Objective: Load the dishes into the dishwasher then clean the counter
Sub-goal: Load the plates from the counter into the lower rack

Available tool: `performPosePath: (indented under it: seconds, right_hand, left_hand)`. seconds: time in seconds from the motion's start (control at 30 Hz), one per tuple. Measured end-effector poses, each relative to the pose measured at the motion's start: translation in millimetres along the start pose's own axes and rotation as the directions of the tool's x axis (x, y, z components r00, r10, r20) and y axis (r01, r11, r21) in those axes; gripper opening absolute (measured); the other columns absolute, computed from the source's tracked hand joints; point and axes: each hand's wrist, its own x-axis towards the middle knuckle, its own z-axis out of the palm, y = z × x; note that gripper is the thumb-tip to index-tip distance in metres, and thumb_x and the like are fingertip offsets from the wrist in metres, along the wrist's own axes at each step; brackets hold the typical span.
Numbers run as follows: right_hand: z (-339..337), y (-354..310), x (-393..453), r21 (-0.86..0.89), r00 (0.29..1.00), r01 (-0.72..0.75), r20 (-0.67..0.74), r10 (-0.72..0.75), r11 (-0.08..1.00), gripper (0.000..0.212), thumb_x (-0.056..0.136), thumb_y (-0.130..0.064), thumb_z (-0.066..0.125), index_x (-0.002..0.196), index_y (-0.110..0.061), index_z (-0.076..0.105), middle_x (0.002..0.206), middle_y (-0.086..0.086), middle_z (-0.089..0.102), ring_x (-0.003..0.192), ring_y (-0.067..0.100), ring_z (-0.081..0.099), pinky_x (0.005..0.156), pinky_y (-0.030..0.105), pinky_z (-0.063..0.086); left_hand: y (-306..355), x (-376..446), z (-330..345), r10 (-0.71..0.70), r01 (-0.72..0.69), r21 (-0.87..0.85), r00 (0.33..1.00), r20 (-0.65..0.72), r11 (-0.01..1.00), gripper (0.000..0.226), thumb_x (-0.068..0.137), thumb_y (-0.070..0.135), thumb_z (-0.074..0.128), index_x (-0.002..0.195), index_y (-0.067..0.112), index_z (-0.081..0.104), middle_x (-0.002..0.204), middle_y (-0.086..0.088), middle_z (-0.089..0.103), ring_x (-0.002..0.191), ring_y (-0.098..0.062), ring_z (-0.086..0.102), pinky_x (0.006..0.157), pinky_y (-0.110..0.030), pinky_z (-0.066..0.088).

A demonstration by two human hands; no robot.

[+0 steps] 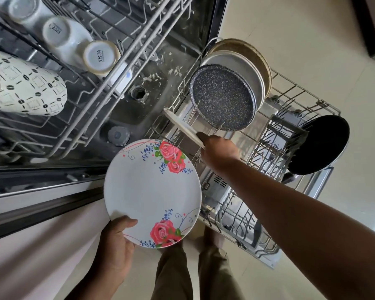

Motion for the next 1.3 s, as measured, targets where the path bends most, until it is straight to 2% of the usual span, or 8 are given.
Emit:
performPosePath:
  seconds: [0.1, 0.3, 0.47, 0.57, 0.67, 0.83, 1.03, 1.3]
  right_hand:
    - [9.0, 21.1, -2.6, 0.064, 0.994, -0.082, 0.079, 0.077, 0.995, 0.055, 0.099, -0.020, 0.042, 0.147, -0.045, 0.031, 0.126, 0.007, 0.063, 0.101, 0.028, 0.065, 0.068, 0.028, 0.046]
    - [37.4, 50.9, -3.2, 0.165, 0.931, -0.320, 0.235, 0.278, 0.933, 0.044, 0.092, -0.047, 0.053, 0.136, -0.044, 0.048, 0.123, -0.003, 0.066, 0.098, 0.022, 0.066, 0.078, 0.027, 0.051]
    - [48.7, 54.2, -2.8, 0.222, 0.906, -0.386, 0.273, 0.323, 0.896, 0.056, 0.084, -0.070, 0.050, 0.116, -0.025, 0.060, 0.087, -0.002, 0.070, 0.074, 0.019, 0.068, 0.073, 0.029, 0.056]
    - [44.8, 50.2, -6.2, 0.310, 0.901, -0.403, 0.298, 0.314, 0.861, 0.069, 0.078, -0.080, 0.048, 0.115, -0.022, 0.055, 0.083, 0.001, 0.070, 0.072, 0.021, 0.068, 0.072, 0.035, 0.058]
    - [40.2, 42.7, -15.8, 0.335, 0.914, -0.393, 0.249, 0.321, 0.856, 0.069, 0.076, -0.078, 0.053, 0.119, -0.024, 0.050, 0.090, 0.000, 0.071, 0.072, 0.020, 0.070, 0.070, 0.039, 0.060]
    - [35.9, 23.8, -28.6, 0.125, 0.981, -0.181, 0.089, 0.171, 0.976, 0.072, 0.082, -0.070, 0.052, 0.135, -0.022, 0.038, 0.121, 0.007, 0.056, 0.104, 0.031, 0.062, 0.079, 0.038, 0.053]
    - [35.8, 10.8, -30.1, 0.083, 0.990, -0.104, 0.105, 0.095, 0.991, 0.044, 0.094, -0.042, 0.050, 0.132, -0.022, 0.042, 0.119, 0.011, 0.057, 0.105, 0.034, 0.062, 0.084, 0.041, 0.050]
    - [44.3, 10.6, -29.8, 0.011, 0.985, -0.098, 0.141, 0.095, 0.995, 0.060, 0.092, -0.049, 0.051, 0.141, -0.022, 0.029, 0.125, 0.010, 0.053, 0.112, 0.033, 0.057, 0.087, 0.041, 0.046]
  left_hand:
    - [-2.8, -2.6, -0.4, -0.004, 0.003, -0.005, 1.000, -0.008, 1.000, 0.037, 0.078, -0.007, 0.042, 0.097, 0.017, 0.063, 0.084, 0.000, 0.074, 0.089, -0.025, 0.063, 0.075, -0.034, 0.046]
    - [-0.3, -9.3, -2.9, -0.004, 0.004, -0.024, 1.000, 0.001, 1.000, 0.039, 0.079, -0.007, 0.041, 0.100, 0.015, 0.065, 0.087, -0.003, 0.074, 0.087, -0.026, 0.065, 0.077, -0.036, 0.047]
    - [-2.2, -8.4, -8.8, 0.007, -0.007, -0.025, 1.000, 0.014, 1.000, 0.040, 0.078, -0.008, 0.039, 0.098, 0.015, 0.065, 0.086, -0.002, 0.074, 0.080, -0.022, 0.068, 0.077, -0.036, 0.048]
    - [-7.1, -9.4, -14.8, -0.021, 0.021, -0.016, 1.000, 0.012, 1.000, 0.039, 0.078, -0.007, 0.040, 0.099, 0.014, 0.065, 0.087, -0.003, 0.074, 0.085, -0.026, 0.066, 0.077, -0.037, 0.047]
    - [-10.2, -11.0, -19.4, -0.038, 0.038, -0.002, 0.999, 0.012, 0.999, 0.038, 0.078, -0.006, 0.040, 0.101, 0.014, 0.064, 0.087, -0.005, 0.074, 0.090, -0.029, 0.063, 0.075, -0.037, 0.047]
    - [-13.7, -12.8, -21.7, -0.046, 0.046, 0.009, 0.999, 0.005, 0.999, 0.036, 0.079, -0.006, 0.040, 0.098, 0.014, 0.063, 0.085, -0.006, 0.074, 0.089, -0.029, 0.062, 0.075, -0.036, 0.046]
    - [-17.0, -10.8, -24.5, -0.026, 0.026, -0.002, 1.000, 0.000, 1.000, 0.037, 0.079, -0.006, 0.040, 0.098, 0.015, 0.064, 0.089, -0.006, 0.074, 0.090, -0.030, 0.063, 0.078, -0.038, 0.047]
    - [-15.4, -16.5, -28.5, -0.030, 0.030, 0.007, 0.999, -0.017, 1.000, 0.032, 0.083, -0.005, 0.040, 0.093, 0.016, 0.063, 0.079, -0.004, 0.073, 0.086, -0.027, 0.061, 0.072, -0.034, 0.045]
